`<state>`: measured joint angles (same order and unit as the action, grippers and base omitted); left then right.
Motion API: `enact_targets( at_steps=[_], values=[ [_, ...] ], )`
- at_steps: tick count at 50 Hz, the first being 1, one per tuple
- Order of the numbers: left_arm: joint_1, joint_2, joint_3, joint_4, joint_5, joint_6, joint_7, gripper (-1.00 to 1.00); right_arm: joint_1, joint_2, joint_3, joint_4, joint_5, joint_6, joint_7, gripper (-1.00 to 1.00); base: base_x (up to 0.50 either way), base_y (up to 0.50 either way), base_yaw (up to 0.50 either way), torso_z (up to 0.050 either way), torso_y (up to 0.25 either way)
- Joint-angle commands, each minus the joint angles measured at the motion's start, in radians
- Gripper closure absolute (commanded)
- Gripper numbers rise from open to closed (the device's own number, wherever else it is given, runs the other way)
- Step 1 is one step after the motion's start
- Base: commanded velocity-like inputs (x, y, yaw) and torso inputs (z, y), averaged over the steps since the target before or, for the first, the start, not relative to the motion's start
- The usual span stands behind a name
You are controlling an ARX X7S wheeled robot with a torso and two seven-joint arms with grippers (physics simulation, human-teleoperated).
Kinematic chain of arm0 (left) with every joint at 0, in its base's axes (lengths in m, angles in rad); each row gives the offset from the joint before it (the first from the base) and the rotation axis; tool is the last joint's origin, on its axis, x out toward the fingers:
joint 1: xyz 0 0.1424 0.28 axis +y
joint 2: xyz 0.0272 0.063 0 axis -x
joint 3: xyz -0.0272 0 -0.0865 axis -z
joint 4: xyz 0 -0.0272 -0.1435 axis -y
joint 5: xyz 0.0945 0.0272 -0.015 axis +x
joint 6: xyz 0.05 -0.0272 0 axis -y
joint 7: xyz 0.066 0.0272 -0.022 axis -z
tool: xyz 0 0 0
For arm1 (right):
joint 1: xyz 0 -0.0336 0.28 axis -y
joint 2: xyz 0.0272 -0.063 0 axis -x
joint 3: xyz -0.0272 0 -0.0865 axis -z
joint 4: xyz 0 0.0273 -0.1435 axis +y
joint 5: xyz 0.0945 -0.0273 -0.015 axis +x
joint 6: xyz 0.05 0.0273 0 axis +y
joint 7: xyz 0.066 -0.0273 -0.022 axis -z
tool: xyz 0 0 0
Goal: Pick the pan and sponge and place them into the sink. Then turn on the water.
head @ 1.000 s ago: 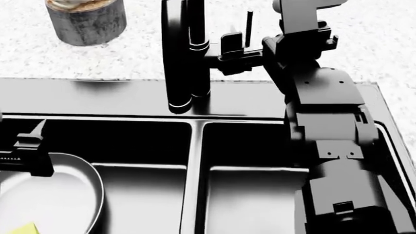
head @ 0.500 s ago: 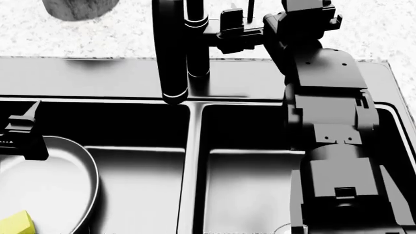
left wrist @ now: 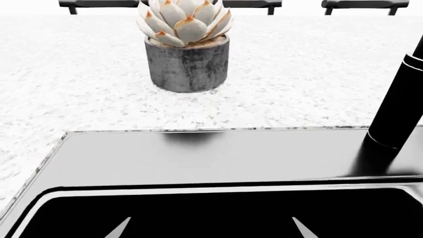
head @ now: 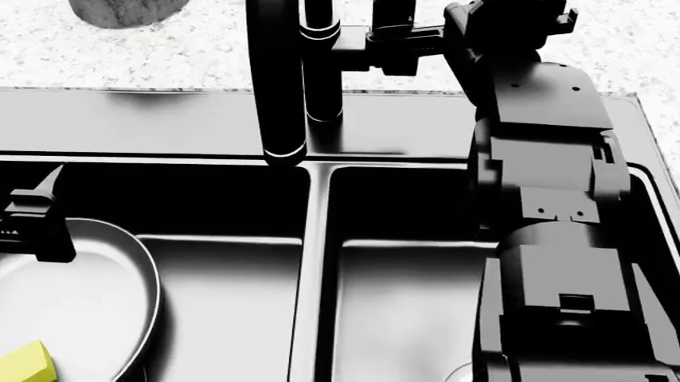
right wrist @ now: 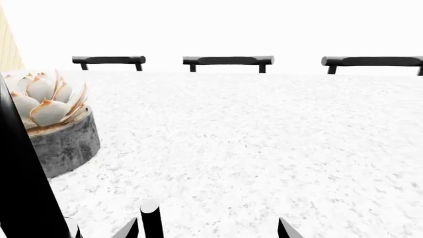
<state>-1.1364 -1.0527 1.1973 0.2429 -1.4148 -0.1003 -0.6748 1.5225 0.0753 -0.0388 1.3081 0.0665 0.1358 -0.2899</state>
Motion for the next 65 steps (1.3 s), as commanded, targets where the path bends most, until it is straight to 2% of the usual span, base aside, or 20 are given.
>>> enact_targets(
  at_steps=[1,16,53,65],
  values=[
    [0.01,-0.018,-0.004,-0.012,-0.005,0.006,0.024,-1.0,0.002,0.007,0.041,0.0,-0.035,0.006,0.013,-1.0,0.0,0.0,0.0,0.0,0.0],
    [-0.001,0.025,-0.001,-0.021,0.004,-0.012,-0.009,-1.0,-0.009,0.025,0.066,0.0,-0.049,0.004,0.029,-1.0,0.0,0.0,0.0,0.0,0.0],
    [0.004,0.002,-0.011,-0.013,0.001,-0.017,-0.006,-1.0,-0.048,0.045,0.105,0.0,-0.052,-0.002,0.047,-1.0,0.0,0.0,0.0,0.0,0.0],
    [-0.001,0.017,-0.012,-0.016,0.003,-0.025,-0.015,-1.0,-0.07,0.053,0.117,0.0,-0.052,0.001,0.051,-1.0,0.0,0.0,0.0,0.0,0.0]
  ],
)
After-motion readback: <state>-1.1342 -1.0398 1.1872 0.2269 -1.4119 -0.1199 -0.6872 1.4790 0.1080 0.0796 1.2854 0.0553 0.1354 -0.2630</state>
